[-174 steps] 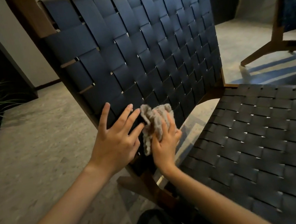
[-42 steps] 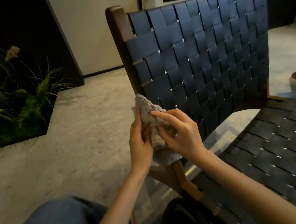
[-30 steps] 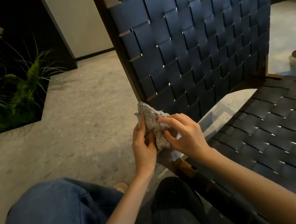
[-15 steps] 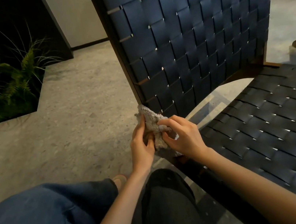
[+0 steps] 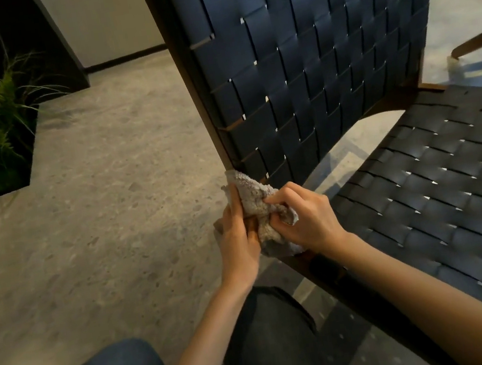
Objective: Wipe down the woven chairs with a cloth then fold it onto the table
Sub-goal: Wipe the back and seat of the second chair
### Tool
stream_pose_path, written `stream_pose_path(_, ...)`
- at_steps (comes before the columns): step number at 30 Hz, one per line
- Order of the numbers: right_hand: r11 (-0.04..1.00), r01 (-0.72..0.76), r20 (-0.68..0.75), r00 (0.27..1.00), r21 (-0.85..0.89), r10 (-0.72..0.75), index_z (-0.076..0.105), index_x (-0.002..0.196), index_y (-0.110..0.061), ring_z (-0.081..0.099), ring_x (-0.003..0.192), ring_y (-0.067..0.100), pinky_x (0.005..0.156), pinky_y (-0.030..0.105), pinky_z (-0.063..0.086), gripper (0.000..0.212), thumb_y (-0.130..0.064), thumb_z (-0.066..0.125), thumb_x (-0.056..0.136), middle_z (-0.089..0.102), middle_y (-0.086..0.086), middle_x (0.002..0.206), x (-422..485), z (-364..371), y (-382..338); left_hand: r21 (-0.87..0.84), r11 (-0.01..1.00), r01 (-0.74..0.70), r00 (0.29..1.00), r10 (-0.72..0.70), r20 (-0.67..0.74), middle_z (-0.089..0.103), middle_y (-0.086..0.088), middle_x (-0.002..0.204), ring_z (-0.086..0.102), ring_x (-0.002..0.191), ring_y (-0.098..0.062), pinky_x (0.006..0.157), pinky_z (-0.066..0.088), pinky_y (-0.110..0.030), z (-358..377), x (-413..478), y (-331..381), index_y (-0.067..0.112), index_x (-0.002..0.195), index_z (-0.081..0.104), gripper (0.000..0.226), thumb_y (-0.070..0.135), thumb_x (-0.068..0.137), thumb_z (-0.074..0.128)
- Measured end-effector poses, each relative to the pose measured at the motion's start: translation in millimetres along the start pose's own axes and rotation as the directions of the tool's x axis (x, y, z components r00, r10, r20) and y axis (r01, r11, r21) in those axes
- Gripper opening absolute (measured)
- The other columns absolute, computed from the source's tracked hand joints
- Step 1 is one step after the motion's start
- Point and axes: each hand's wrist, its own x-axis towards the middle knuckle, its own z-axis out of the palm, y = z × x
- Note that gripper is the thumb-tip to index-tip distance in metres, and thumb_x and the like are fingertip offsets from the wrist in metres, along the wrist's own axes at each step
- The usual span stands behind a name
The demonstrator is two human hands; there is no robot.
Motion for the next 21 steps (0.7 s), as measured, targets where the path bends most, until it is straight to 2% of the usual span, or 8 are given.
stream_pose_path(4,0.999,-0.047,-0.046,0.998,0.017,0.048,0.056,0.099,-0.012,0.061,0.066,0.024,0.052,0.033,0.054,0.026,-0.014,0.069,0.077,0.062,0.012,0.082,-1.8,4.1,-6.1,-0.032,0.999,0.002,0.997,0.001,0.082,0.034,-0.005,0.136,0.041,0.119,-0.005,0.084,0.037,-0.001,-0.8,8.1,-14.3,0.029,0.149,0.016,0.063,0.028,0.095,0.048)
stream_pose_path(7,0.994,-0.108,-0.027,0.994,-0.034,0.107,0.049,0.101,-0.018,0.061,0.069,0.019,0.057,0.023,0.051,0.022,-0.021,0.059,0.081,0.063,0.008,0.084,-9.3,6.2,-10.3,-0.043,0.998,-0.038,0.990,0.043,0.135,0.031,-0.009,0.137,0.036,0.117,0.000,0.093,0.040,-0.011,-0.5,7.1,-25.8,0.032,0.147,0.015,0.057,0.030,0.097,0.043)
stream_pose_path(10,0.975,-0.175,0.099,0.977,-0.135,0.189,0.047,0.098,-0.020,0.058,0.070,0.014,0.060,0.014,0.043,0.018,-0.022,0.055,0.082,0.062,0.002,0.083,-23.3,5.1,-15.0,0.055,0.996,-0.067,0.977,0.054,0.207,0.016,-0.013,0.151,0.021,0.128,-0.019,0.106,0.028,-0.039,0.6,-1.2,-39.1,0.018,0.150,0.010,0.061,0.029,0.095,0.033)
stream_pose_path(12,0.959,-0.234,0.162,0.952,-0.158,0.258,0.044,0.093,-0.021,0.053,0.066,0.012,0.058,0.012,0.037,0.015,-0.019,0.055,0.082,0.055,-0.004,0.080,-32.3,3.6,-18.6,0.003,0.999,-0.051,0.972,0.049,0.230,0.018,-0.007,0.149,0.026,0.131,-0.020,0.106,0.031,-0.034,5.5,-7.5,-47.6,0.017,0.150,0.012,0.062,0.029,0.096,0.039)
stream_pose_path(15,0.933,-0.322,0.223,0.909,-0.161,0.352,0.044,0.090,-0.019,0.049,0.064,0.013,0.054,0.023,0.043,0.020,-0.009,0.060,0.084,0.049,-0.007,0.078,-38.8,2.6,-24.7,-0.065,0.997,-0.053,0.979,0.064,0.191,0.021,0.002,0.140,0.031,0.123,0.001,0.101,0.029,-0.006,15.9,-19.6,-57.2,0.021,0.151,0.014,0.071,0.013,0.093,0.055)
stream_pose_path(18,0.917,-0.339,0.298,0.871,-0.210,0.390,0.056,0.091,-0.010,0.061,0.081,0.026,0.064,0.037,0.052,0.009,-0.003,0.059,0.086,0.062,0.006,0.087,-38.7,-0.3,-31.0,-0.154,0.988,0.009,0.992,0.011,0.127,0.022,0.013,0.133,0.037,0.125,-0.006,0.105,0.033,-0.016,22.9,-29.4,-61.4,0.023,0.148,0.023,0.068,0.004,0.092,0.055)
stream_pose_path(19,0.911,-0.340,0.311,0.862,-0.231,0.401,0.059,0.092,-0.009,0.061,0.085,0.028,0.067,0.036,0.052,0.009,-0.002,0.059,0.086,0.063,0.009,0.088,-37.1,-1.3,-33.4,-0.188,0.982,0.033,0.995,-0.014,0.102,0.025,0.013,0.131,0.039,0.125,-0.008,0.106,0.036,-0.023,24.9,-31.4,-61.2,0.021,0.147,0.028,0.065,0.001,0.091,0.055)
stream_pose_path(21,0.898,-0.339,0.304,0.856,-0.281,0.418,0.062,0.098,-0.008,0.060,0.090,0.028,0.070,0.033,0.049,0.014,0.000,0.059,0.087,0.064,0.010,0.091,-35.5,-1.3,-38.7,-0.252,0.964,0.082,0.995,-0.065,0.076,0.031,0.008,0.132,0.040,0.123,-0.003,0.106,0.037,-0.023,28.7,-36.2,-58.0,0.017,0.143,0.037,0.059,0.000,0.090,0.056)
